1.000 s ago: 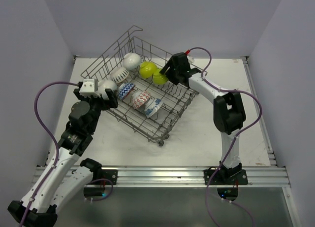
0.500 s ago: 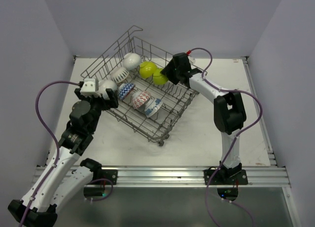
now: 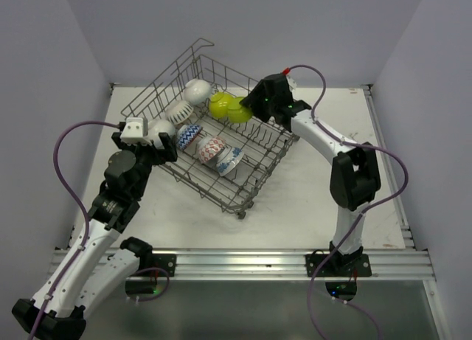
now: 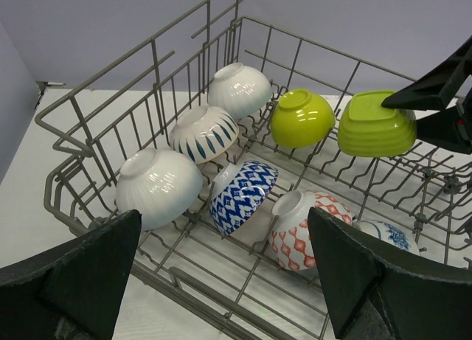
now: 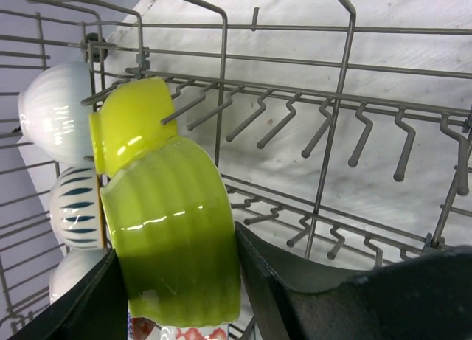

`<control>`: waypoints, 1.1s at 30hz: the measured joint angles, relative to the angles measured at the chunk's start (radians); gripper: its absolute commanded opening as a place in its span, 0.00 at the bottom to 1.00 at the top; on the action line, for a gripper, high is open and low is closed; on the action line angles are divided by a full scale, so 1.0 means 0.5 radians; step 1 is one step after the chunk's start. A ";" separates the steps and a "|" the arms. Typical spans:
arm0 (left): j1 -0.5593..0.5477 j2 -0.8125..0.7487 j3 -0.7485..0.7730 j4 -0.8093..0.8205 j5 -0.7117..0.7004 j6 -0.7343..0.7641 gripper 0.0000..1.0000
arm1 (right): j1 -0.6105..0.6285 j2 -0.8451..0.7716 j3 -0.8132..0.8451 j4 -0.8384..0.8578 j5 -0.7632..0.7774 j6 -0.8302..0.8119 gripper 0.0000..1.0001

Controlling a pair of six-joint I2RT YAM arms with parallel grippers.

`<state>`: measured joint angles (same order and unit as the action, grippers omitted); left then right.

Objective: Unload the bowls from the dish rack

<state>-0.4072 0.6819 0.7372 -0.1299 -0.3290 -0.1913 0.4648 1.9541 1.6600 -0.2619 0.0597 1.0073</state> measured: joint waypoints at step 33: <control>-0.013 0.918 0.207 0.356 0.937 -0.809 0.92 | 0.004 -0.655 -0.685 0.349 -0.967 -0.587 0.44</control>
<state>-0.4137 1.1408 0.8406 0.0479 0.1394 -0.5961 0.4667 1.6268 1.3174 -0.0872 -0.4240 0.7139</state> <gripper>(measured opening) 0.931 0.582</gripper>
